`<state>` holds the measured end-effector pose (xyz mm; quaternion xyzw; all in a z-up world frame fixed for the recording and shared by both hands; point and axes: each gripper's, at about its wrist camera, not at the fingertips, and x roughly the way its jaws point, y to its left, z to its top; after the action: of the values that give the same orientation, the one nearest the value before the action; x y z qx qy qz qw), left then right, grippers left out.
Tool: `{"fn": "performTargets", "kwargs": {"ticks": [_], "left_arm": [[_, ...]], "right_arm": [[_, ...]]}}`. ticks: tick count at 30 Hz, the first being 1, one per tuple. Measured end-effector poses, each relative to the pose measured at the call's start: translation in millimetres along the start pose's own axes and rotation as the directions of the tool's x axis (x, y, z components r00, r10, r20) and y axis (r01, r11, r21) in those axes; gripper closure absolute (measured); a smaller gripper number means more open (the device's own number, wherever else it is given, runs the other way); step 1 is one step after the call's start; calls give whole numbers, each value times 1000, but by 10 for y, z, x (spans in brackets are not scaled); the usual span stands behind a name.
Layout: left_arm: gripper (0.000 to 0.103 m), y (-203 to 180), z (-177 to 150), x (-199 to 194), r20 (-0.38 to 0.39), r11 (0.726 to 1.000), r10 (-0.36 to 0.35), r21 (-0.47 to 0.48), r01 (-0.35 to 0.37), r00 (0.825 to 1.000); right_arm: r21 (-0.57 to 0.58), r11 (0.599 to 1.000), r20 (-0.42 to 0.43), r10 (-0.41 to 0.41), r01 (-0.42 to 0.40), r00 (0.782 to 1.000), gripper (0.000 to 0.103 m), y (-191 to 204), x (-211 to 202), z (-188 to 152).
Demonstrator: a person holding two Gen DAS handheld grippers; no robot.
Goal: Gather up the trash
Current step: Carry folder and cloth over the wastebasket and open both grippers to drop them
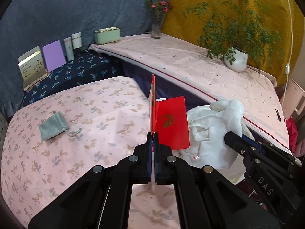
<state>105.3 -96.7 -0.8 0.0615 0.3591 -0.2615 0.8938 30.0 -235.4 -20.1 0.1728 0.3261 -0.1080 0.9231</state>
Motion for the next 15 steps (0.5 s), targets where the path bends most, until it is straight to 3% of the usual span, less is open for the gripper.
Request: {"fn": "performTargets", "kwargs": {"ticks": [15], "left_arm": [[102, -864, -47, 275, -70, 989, -92, 107, 99, 993]], "right_arm": [[140, 985, 29, -102, 97, 994, 96, -952, -251, -62]]}}
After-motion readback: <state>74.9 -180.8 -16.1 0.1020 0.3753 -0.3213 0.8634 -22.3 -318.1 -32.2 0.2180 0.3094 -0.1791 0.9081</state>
